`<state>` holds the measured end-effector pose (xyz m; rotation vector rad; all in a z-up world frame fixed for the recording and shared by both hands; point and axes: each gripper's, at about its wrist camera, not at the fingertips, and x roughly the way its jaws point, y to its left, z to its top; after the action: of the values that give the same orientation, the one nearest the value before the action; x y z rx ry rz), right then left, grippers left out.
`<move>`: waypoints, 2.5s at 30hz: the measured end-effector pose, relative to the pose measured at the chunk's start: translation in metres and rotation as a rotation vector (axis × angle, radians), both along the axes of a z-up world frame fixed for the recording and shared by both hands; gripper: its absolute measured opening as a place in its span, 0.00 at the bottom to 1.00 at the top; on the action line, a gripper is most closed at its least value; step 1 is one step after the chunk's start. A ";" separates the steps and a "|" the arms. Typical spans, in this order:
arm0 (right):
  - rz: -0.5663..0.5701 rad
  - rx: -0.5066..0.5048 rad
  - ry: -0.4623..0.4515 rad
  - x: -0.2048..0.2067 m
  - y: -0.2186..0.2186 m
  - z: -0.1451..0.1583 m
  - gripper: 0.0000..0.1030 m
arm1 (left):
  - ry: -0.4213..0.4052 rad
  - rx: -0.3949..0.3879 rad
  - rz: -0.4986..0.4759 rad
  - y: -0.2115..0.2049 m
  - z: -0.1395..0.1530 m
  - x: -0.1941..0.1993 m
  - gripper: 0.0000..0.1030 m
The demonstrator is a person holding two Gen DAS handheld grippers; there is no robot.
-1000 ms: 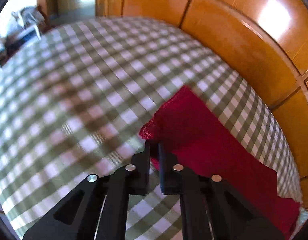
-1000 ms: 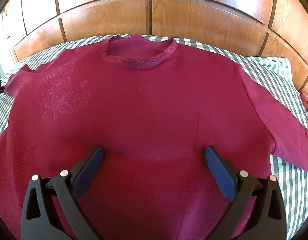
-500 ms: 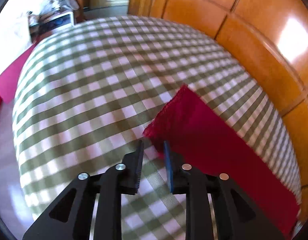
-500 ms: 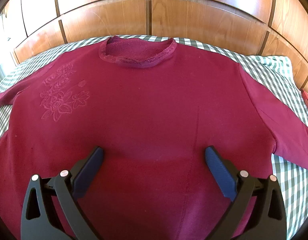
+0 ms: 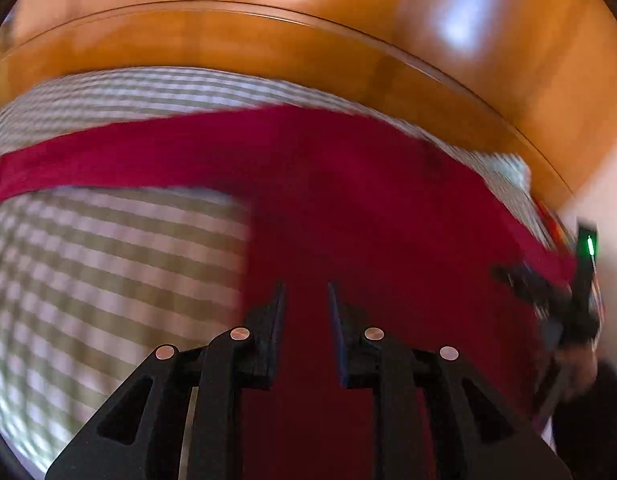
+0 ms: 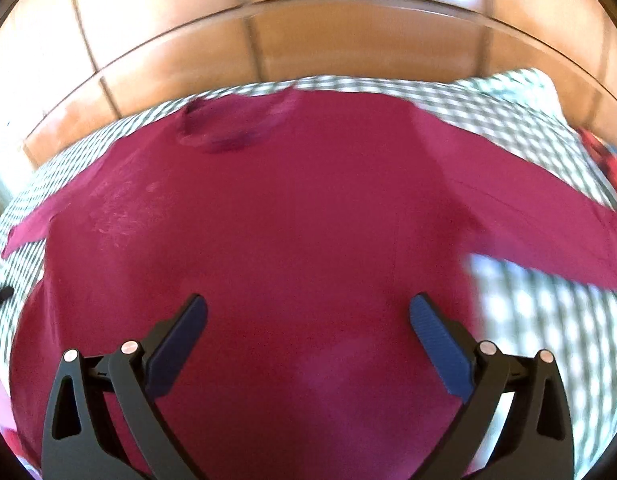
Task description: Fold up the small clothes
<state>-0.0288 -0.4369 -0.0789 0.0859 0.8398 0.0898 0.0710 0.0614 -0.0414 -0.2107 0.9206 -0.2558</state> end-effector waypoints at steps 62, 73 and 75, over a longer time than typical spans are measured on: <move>0.009 0.229 -0.050 -0.002 -0.044 0.053 0.60 | 0.061 -0.152 0.092 0.005 -0.005 0.123 0.44; -0.142 0.186 0.014 0.035 -0.065 0.008 0.53 | 0.083 -0.035 0.103 -0.021 -0.014 0.174 0.08; -0.186 0.199 -0.006 0.040 -0.070 0.010 0.50 | 0.026 -0.054 0.114 -0.018 0.001 0.174 0.06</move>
<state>0.0114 -0.5072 -0.0684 0.3499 0.8115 -0.0020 0.2448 0.0435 -0.0401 -0.3161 0.9250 -0.1723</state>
